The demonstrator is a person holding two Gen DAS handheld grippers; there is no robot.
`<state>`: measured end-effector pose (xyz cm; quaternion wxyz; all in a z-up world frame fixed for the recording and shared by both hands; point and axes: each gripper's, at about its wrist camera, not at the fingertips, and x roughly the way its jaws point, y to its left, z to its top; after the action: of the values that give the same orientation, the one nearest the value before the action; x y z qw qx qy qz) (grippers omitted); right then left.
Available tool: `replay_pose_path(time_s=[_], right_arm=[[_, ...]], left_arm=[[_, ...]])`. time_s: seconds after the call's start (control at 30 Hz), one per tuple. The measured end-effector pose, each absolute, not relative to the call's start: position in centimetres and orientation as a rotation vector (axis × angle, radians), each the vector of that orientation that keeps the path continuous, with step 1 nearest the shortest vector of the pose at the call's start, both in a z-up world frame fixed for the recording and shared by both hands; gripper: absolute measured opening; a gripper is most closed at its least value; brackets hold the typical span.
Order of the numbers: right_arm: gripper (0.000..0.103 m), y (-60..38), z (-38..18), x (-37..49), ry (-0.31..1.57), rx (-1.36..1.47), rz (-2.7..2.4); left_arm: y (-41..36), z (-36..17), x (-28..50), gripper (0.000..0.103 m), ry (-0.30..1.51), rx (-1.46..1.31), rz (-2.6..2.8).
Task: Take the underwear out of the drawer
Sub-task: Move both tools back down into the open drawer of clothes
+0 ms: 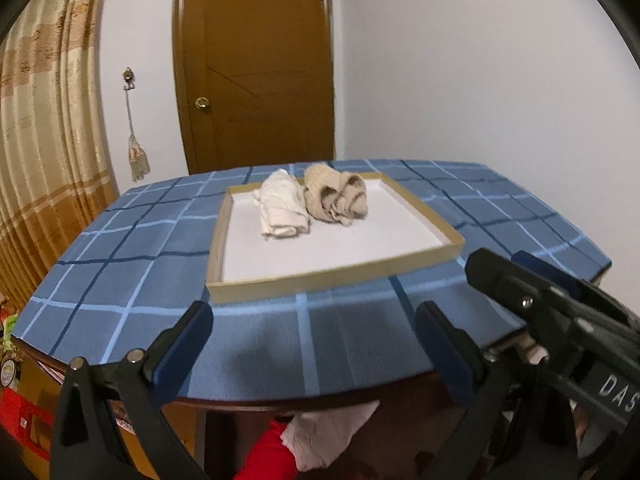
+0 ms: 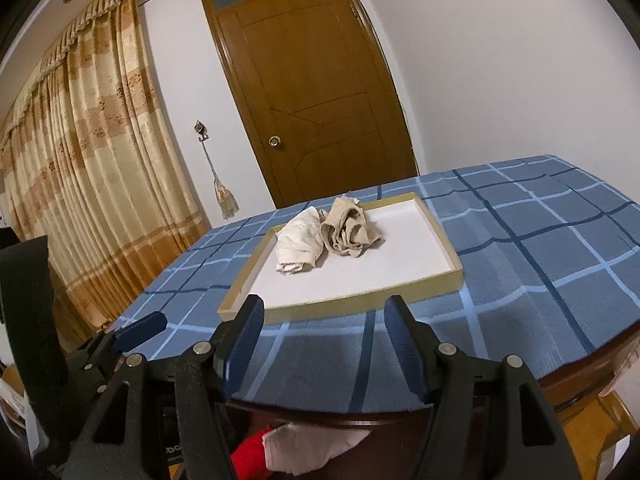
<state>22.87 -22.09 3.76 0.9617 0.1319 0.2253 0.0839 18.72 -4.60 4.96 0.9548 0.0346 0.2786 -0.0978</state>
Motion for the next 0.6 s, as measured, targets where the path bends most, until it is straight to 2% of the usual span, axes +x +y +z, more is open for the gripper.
replay_pose_path(time_s=[0.4, 0.6], right_arm=[[0.065, -23.7, 0.5, 19.4, 0.572, 0.265, 0.162], [0.065, -24.6, -1.6, 18.1, 0.662, 0.242, 0.186]], left_arm=[[-3.6, 0.3, 16.9, 0.102, 0.681, 0.110, -0.210], [-2.5, -2.9, 16.0, 0.102, 0.794, 0.150, -0.235]])
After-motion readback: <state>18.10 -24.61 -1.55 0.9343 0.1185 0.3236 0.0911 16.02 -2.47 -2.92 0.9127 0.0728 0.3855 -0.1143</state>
